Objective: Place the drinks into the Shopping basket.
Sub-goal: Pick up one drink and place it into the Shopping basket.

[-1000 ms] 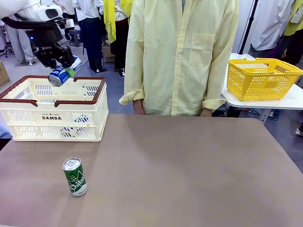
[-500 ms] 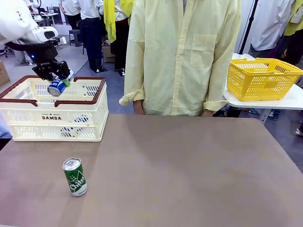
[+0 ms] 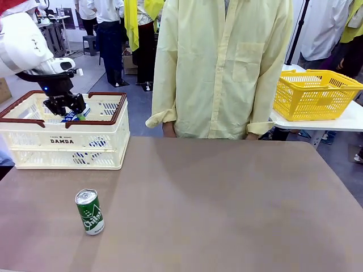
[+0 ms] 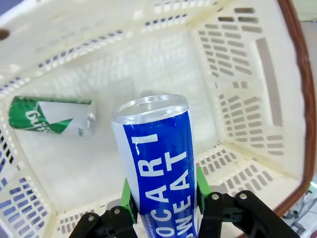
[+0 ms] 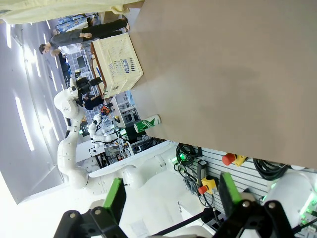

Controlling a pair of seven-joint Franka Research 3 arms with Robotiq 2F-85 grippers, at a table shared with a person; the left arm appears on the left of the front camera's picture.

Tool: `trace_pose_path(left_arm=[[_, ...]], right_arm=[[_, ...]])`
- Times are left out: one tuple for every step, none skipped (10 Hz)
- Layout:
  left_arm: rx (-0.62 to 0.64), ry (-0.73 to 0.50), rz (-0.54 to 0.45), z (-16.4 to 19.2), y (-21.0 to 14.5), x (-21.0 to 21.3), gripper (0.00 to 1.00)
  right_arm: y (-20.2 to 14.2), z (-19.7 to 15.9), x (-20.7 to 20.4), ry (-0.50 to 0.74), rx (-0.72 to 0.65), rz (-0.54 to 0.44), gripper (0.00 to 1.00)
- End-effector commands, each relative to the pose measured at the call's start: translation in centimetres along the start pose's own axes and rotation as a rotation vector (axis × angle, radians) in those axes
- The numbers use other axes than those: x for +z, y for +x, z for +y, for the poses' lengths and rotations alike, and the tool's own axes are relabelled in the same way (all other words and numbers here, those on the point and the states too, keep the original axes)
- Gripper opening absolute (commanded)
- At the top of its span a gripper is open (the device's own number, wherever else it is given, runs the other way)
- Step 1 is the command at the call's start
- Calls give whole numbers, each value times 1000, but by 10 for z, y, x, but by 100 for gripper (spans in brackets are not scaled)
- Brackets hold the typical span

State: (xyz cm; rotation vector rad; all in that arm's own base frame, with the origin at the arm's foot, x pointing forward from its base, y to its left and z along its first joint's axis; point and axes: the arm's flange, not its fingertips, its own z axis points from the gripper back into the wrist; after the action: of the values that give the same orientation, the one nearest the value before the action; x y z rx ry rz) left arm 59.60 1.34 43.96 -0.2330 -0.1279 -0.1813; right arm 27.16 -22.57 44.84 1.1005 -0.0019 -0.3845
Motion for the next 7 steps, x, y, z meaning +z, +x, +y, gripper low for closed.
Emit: trace_pose_path(left_arm=[[59,6,-22,0,-8,-14,0],[62,13,-14,-1,-9,-28,0],[65,25,-7,-4,-9,-37,0],[65,40,-7,-7,-8,-41,0],[70,50,-4,-6,-5,-46,0],[74,35,3,-4,-3,-50,0],[71,32,14,-4,-2,-52,5]], right_arm=[[-2,2,0,-1,-3,4,100],[-2,2,0,-1,-3,4,100],[-2,2,0,-1,-3,4,100],[-2,2,0,-1,-3,4,100],[-2,2,0,-1,-3,4,100],[-2,2,0,-1,-3,4,100],[-2,2,0,-1,-3,4,100]])
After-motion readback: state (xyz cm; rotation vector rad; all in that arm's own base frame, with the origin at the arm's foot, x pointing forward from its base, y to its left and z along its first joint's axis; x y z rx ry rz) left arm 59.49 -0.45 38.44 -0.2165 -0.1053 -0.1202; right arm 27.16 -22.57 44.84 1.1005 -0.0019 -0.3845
